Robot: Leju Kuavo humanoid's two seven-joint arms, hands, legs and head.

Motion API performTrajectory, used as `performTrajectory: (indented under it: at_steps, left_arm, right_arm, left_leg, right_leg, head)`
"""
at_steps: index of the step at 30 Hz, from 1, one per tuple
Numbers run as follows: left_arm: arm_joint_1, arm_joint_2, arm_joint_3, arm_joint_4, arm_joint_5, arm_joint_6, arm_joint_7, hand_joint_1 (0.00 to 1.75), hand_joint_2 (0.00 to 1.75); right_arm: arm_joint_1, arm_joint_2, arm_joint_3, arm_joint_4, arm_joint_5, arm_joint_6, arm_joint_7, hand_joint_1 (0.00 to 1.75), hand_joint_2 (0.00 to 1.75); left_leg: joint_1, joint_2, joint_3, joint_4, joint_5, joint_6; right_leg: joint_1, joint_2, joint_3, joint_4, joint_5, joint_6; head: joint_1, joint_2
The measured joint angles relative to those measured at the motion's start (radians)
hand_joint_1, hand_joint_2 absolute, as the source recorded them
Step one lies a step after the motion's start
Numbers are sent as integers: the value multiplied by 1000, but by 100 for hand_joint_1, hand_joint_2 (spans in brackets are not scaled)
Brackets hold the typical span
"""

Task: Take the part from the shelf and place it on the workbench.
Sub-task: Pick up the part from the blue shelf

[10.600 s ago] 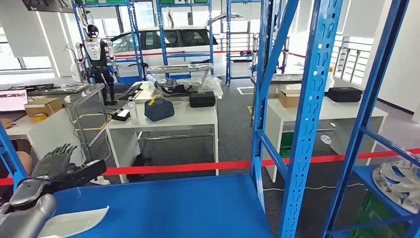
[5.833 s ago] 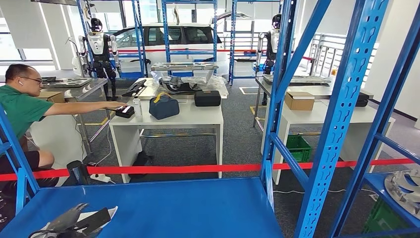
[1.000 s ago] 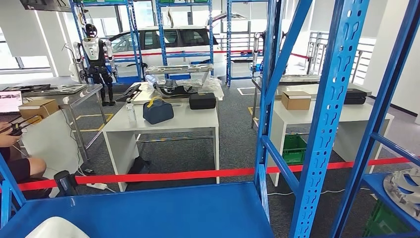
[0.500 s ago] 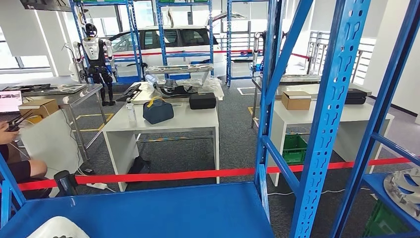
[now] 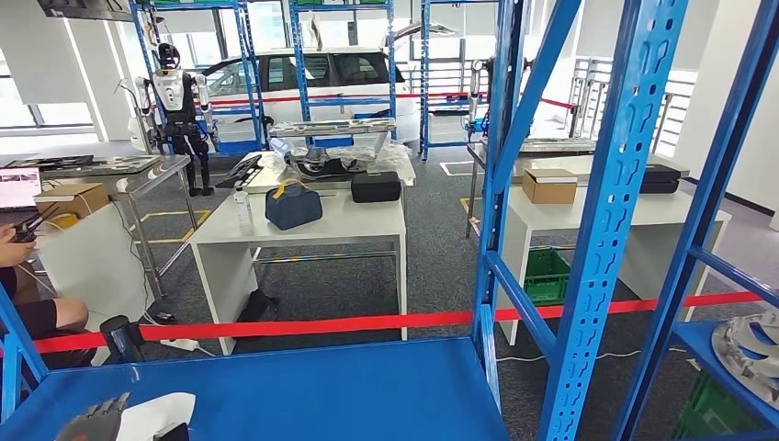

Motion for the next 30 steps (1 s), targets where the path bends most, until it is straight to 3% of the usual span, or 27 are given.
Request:
performTrajectory:
  at_steps: [4, 8, 13, 20, 30]
  left_arm:
    - [-2, 0, 30, -4, 11, 70, 36, 0, 175]
    - [-3, 1, 40, -4, -11, 14, 86, 0, 175]
    - [-5, 9, 55, -3, 15, -185, 121, 0, 175]
    - [-5, 26, 144, -2, 146, -418, 43, 0, 175]
    - [-6, 37, 204, -2, 162, -464, 17, 0, 175]
  right_arm:
    - [0, 0, -4, 0, 0, 1, -9, 0, 175]
    - [0, 0, -7, 0, 0, 1, -13, 0, 175]
    - [1, 0, -8, 0, 0, 5, -11, 0, 175]
    - [3, 0, -9, 0, 8, 13, -9, 0, 175]
    - [3, 0, -9, 0, 13, 20, -13, 0, 175]
  left_leg:
    - [0, 0, 0, 0, 0, 0]
    - [0, 0, 0, 0, 0, 0]
    - [0, 0, 0, 0, 0, 0]
    - [0, 0, 0, 0, 0, 0]
    - [0, 0, 0, 0, 0, 0]
  right_leg:
    - [0, 0, 0, 0, 0, 0]
    - [0, 0, 0, 0, 0, 0]
    - [0, 0, 0, 0, 0, 0]
    - [0, 0, 0, 0, 0, 0]
    - [0, 0, 0, 0, 0, 0]
  head:
    - [0, 0]
    - [0, 0]
    - [0, 0]
    - [0, 0]
    - [0, 0]
